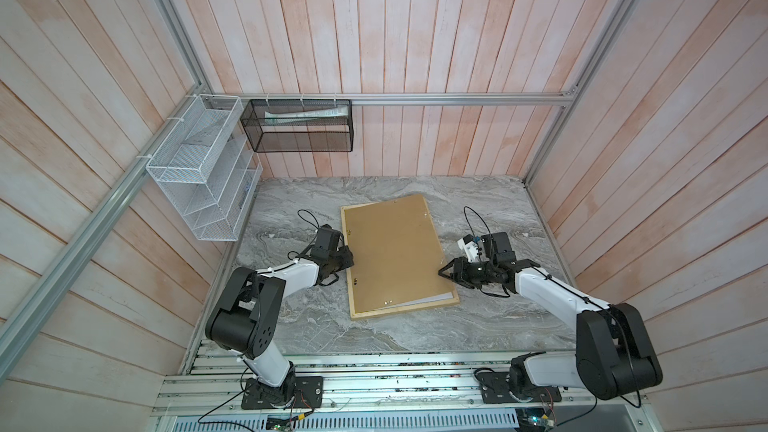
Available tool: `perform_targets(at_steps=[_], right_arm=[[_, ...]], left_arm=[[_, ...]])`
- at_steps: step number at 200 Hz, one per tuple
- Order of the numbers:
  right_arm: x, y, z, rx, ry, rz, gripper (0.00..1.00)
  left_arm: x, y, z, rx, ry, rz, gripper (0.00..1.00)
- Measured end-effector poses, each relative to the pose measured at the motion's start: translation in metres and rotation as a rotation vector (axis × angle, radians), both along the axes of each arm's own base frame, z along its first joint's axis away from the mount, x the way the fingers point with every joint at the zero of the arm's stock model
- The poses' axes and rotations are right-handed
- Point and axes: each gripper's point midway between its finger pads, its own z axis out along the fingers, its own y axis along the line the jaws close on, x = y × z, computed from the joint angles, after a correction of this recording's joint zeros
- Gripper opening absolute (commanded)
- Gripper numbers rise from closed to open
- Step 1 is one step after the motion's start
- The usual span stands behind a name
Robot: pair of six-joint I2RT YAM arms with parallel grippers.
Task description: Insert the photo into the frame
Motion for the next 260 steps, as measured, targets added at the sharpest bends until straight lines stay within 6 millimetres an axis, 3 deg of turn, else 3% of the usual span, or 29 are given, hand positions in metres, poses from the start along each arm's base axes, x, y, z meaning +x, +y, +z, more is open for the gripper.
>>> perform_targets(at_steps=[99, 142, 260], right_arm=[[0.001, -0.003, 0.0, -0.024, -0.005, -0.007, 0.57], [0.007, -0.005, 0.009, -0.04, -0.042, -0.012, 0.61], [0.01, -0.009, 0.011, -0.064, -0.055, -0.026, 0.6]], left_arm=[[-0.003, 0.001, -0.004, 0.003, 0.009, 0.001, 0.49], [-0.003, 0.001, -0.004, 0.004, 0.01, 0.001, 0.52], [-0.002, -0.001, -0.004, -0.001, 0.004, -0.011, 0.47]])
